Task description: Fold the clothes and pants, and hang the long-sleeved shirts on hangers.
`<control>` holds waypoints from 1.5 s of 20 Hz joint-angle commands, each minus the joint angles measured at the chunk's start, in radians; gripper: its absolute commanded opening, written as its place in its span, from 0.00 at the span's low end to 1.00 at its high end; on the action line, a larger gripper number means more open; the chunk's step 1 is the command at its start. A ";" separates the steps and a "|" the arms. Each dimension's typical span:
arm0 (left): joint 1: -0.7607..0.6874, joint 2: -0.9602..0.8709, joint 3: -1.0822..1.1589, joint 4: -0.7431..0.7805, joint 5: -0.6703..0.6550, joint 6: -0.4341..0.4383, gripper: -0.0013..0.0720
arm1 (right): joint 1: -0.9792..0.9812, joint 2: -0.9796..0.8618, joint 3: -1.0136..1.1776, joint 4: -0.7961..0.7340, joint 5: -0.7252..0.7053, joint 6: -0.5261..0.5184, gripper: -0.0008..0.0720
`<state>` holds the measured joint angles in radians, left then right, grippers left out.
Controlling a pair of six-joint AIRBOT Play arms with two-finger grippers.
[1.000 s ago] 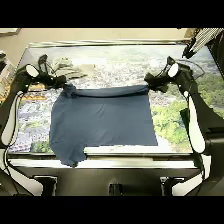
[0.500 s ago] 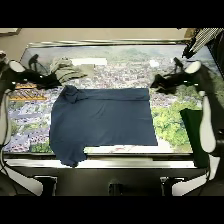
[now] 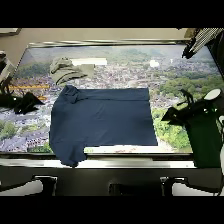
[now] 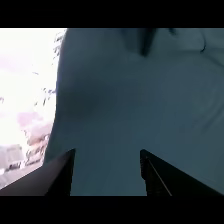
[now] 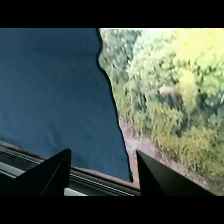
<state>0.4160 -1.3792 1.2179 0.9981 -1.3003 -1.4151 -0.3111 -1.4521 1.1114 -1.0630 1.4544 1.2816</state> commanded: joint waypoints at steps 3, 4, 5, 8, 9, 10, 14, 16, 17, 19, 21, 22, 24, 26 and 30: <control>0.121 0.213 -0.333 -0.030 0.036 0.070 0.66 | -0.010 0.064 -0.278 0.006 -0.086 -0.086 0.67; 0.127 0.219 -0.350 -0.030 0.036 0.071 0.66 | -0.010 0.064 -0.298 0.016 -0.100 -0.095 0.67; 0.127 0.220 -0.356 -0.030 0.032 0.074 0.66 | -0.010 0.064 -0.314 0.030 -0.109 -0.105 0.66; 0.124 0.220 -0.357 -0.030 0.029 0.085 0.66 | -0.010 0.064 -0.352 0.054 -0.142 -0.120 0.67; 0.125 0.220 -0.357 -0.029 0.030 0.085 0.66 | -0.010 0.064 -0.364 0.057 -0.150 -0.122 0.67; 0.125 0.220 -0.357 -0.029 0.030 0.093 0.66 | -0.010 0.064 -0.375 0.060 -0.156 -0.127 0.67; 0.125 0.219 -0.357 -0.014 0.030 0.093 0.66 | -0.010 0.064 -0.434 0.142 -0.183 -0.154 0.66; 0.125 0.219 -0.357 0.000 0.029 0.093 0.66 | -0.010 0.064 -0.461 0.193 -0.214 -0.165 0.66; 0.125 0.220 -0.361 0.002 0.029 0.099 0.66 | -0.010 0.064 -0.469 0.205 -0.225 -0.165 0.57; 0.125 0.220 -0.394 0.004 0.029 0.116 0.66 | -0.010 0.064 -0.476 0.225 -0.226 -0.186 0.24; 0.125 0.223 -0.457 0.004 0.032 0.135 0.66 | -0.010 0.068 -0.476 0.234 -0.213 -0.190 0.05; 0.125 0.232 -0.492 0.003 0.044 0.137 0.66 | -0.010 0.073 -0.476 0.240 -0.209 -0.192 0.05; 0.125 0.256 -0.547 0.003 0.072 0.145 0.66 | -0.010 0.101 -0.476 0.243 -0.206 -0.195 0.05; 0.126 0.264 -0.584 0.004 0.083 0.161 0.66 | -0.010 0.139 -0.476 0.244 -0.207 -0.194 0.05; 0.159 0.264 -0.623 0.004 0.101 0.178 0.66 | -0.010 0.190 -0.476 0.244 -0.195 -0.193 0.05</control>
<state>0.5552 -1.1198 0.6273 1.0016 -1.2179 -1.2552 -0.3202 -1.2953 0.6357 -0.8253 1.2488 1.0904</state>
